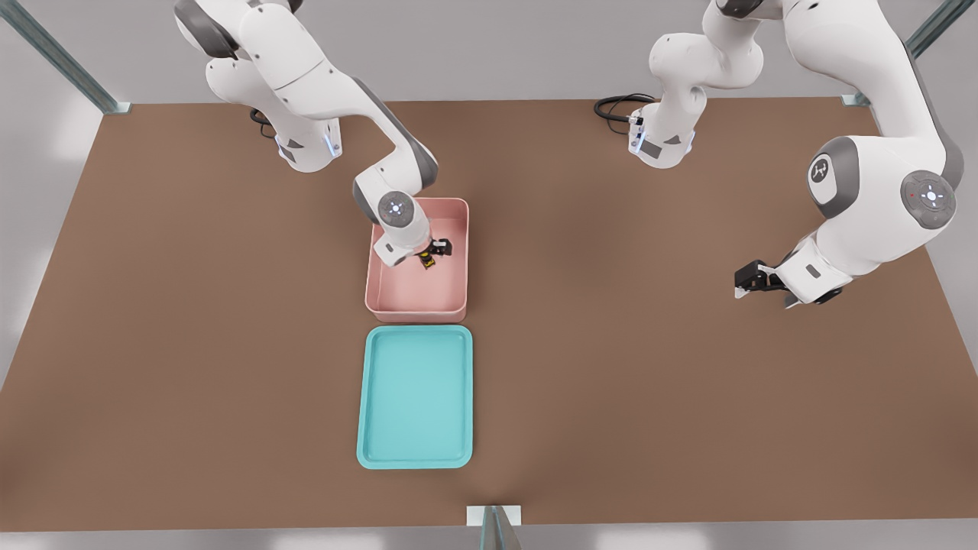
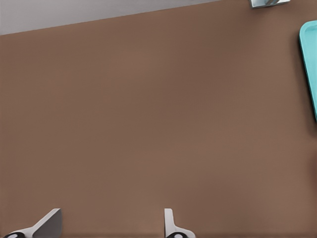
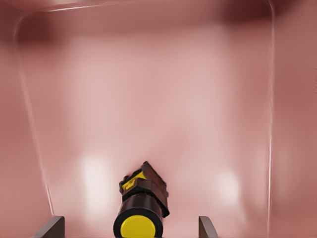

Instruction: The left arm remains still, and the right arm places the button from the box into the tray

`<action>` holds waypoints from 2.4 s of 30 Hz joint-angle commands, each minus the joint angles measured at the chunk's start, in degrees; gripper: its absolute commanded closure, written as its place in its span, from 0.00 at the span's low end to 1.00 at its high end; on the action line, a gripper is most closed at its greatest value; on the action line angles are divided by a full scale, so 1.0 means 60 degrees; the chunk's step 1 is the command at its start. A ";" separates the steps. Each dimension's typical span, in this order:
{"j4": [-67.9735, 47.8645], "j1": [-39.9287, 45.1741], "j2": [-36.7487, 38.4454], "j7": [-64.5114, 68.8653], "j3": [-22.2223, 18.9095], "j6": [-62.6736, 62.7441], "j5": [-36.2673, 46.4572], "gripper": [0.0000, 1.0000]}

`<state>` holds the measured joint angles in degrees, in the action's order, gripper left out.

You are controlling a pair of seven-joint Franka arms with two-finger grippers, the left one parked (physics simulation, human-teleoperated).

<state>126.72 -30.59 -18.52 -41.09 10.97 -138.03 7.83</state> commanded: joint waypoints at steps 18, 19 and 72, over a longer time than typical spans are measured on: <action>-0.0012 0.0044 -0.0384 0.0389 -0.0027 -0.0301 0.0028 0.37; -0.0012 0.0044 -0.0384 0.0403 -0.0027 -0.0301 0.0028 0.40; -1.0266 0.1348 -0.5423 0.4534 -0.1126 0.3522 -0.0163 0.29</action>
<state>65.17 -22.53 -51.14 -19.70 4.30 -117.05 6.93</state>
